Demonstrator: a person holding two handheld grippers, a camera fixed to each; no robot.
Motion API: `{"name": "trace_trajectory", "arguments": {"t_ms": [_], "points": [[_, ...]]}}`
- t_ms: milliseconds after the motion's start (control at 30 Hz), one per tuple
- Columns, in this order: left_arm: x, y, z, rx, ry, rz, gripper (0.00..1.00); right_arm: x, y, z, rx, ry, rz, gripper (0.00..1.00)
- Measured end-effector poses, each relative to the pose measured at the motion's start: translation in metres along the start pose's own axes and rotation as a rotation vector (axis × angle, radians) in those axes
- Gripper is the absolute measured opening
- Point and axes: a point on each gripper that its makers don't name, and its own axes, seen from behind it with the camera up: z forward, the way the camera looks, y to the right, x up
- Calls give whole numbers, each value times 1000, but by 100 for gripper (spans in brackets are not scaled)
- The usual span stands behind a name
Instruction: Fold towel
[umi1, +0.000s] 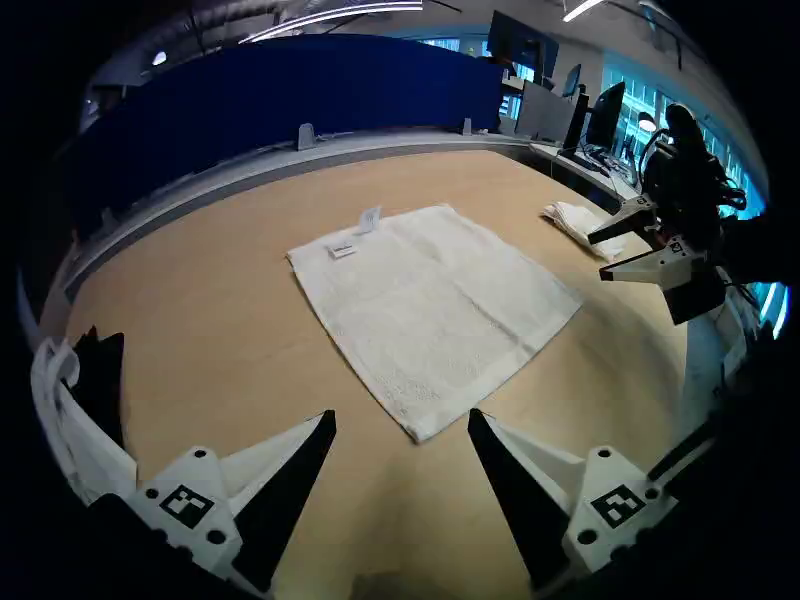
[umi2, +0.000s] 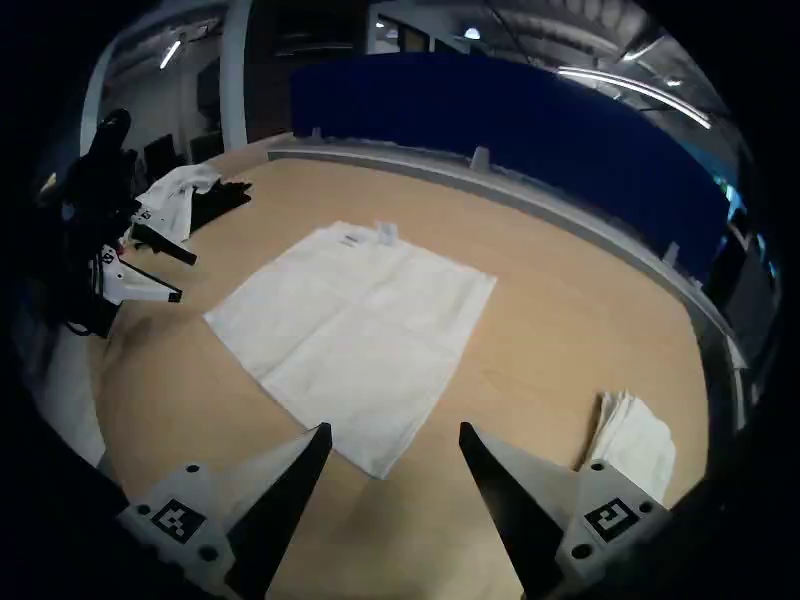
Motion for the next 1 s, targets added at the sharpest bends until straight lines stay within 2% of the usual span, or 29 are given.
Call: {"name": "trace_trajectory", "arguments": {"t_ms": [133,333,467,567,767,867,1000], "points": [[-6,1,6,-11,-20,-7,98,-10,-1,5,8,-21,-1,98],[-13,5,12,-24,-53,-17,98,-25,-3,12,22,-59,2,87],[-18,8,19,-24,-71,-21,98,-33,-7,17,35,-78,8,82],[-18,10,22,-25,-72,-15,98,-39,-10,20,41,-89,14,72],[-17,18,23,-36,-72,4,98,-51,-11,25,38,-116,21,43],[-16,19,23,-39,-74,5,98,-55,-11,26,40,-123,27,35],[-16,19,26,-38,-79,3,96,-57,-13,26,46,-125,32,34]]}}
